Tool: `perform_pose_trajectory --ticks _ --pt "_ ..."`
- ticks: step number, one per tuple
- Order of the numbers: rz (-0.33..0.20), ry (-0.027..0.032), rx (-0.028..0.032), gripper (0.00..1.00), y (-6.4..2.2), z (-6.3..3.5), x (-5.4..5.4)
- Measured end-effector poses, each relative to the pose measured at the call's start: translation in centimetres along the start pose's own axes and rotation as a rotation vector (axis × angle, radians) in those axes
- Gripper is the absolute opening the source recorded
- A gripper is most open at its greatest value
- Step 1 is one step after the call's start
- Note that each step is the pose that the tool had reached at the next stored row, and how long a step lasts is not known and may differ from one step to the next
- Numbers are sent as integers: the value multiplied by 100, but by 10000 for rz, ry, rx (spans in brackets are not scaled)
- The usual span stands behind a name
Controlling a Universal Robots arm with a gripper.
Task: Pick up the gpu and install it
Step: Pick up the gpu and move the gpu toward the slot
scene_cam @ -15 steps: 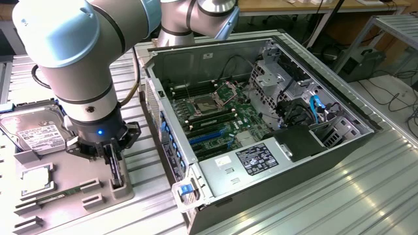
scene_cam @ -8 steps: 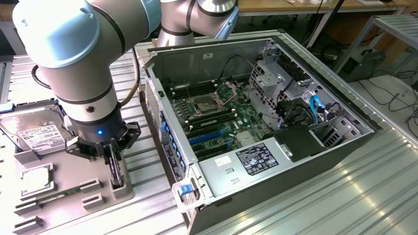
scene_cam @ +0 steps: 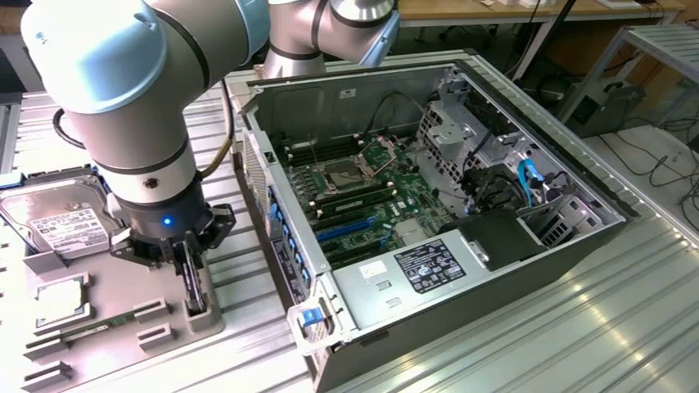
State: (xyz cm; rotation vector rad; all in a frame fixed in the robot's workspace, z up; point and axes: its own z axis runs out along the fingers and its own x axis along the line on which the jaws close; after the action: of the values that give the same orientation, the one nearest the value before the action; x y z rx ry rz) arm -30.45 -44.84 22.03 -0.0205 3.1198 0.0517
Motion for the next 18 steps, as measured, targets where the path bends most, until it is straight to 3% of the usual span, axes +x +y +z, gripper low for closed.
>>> perform_pose_trajectory --ticks 3,11,18 --pt "0 -2 -2 28 1 -26 -1" --pt "0 -1 -1 28 7 -209 -5" --pt "0 -1 0 28 16 -470 -10"
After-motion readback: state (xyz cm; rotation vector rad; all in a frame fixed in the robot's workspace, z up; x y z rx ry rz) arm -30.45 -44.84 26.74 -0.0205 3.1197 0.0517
